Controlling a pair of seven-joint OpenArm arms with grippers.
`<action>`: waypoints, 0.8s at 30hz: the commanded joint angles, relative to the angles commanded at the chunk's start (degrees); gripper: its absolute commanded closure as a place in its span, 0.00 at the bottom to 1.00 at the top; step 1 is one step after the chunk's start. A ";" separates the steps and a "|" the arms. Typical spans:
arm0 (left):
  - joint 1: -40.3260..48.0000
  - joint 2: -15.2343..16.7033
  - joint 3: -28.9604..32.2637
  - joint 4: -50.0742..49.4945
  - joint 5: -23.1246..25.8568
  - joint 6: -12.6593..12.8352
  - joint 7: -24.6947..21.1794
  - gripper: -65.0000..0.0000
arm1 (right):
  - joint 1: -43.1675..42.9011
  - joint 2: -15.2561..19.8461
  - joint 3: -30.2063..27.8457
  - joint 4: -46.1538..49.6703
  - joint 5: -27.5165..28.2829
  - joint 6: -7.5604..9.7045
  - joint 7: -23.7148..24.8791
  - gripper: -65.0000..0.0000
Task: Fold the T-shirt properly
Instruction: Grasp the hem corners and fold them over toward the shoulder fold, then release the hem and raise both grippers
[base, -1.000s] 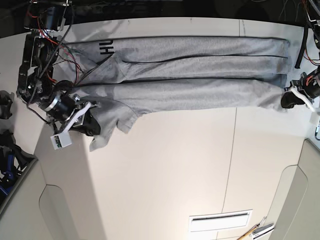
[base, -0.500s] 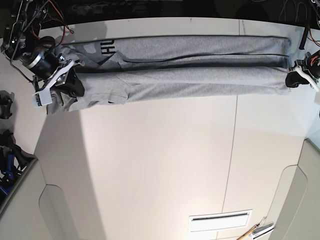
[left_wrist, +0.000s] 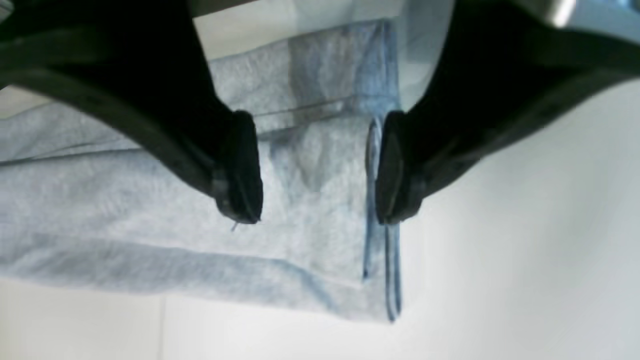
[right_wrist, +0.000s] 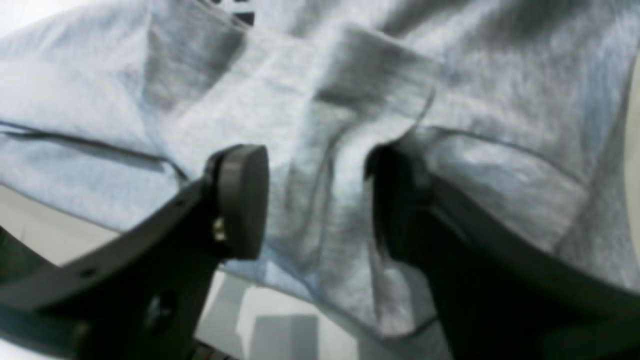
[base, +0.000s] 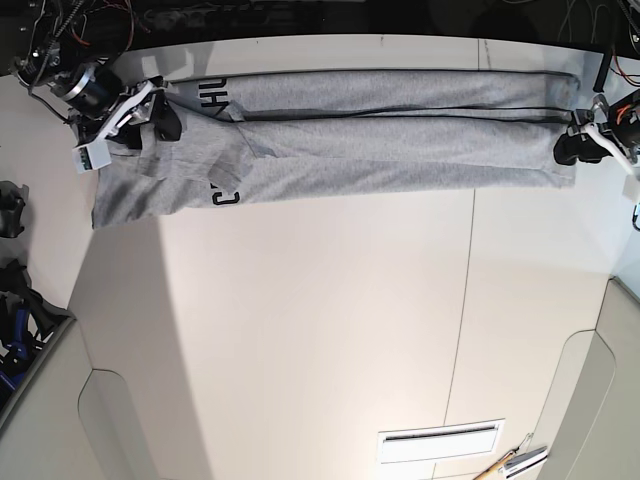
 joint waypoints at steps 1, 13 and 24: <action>0.02 0.00 -0.72 -0.02 0.17 0.00 0.02 0.40 | 0.00 0.00 0.55 0.17 0.96 0.00 -0.22 0.46; -0.02 1.79 -7.69 -3.61 0.13 0.00 -3.43 0.31 | 0.52 -4.04 6.99 10.38 9.57 0.46 -1.27 0.61; 0.02 4.92 -7.43 -7.80 -0.98 0.00 -3.78 0.31 | 0.81 -5.01 0.11 3.21 -0.61 0.46 4.37 1.00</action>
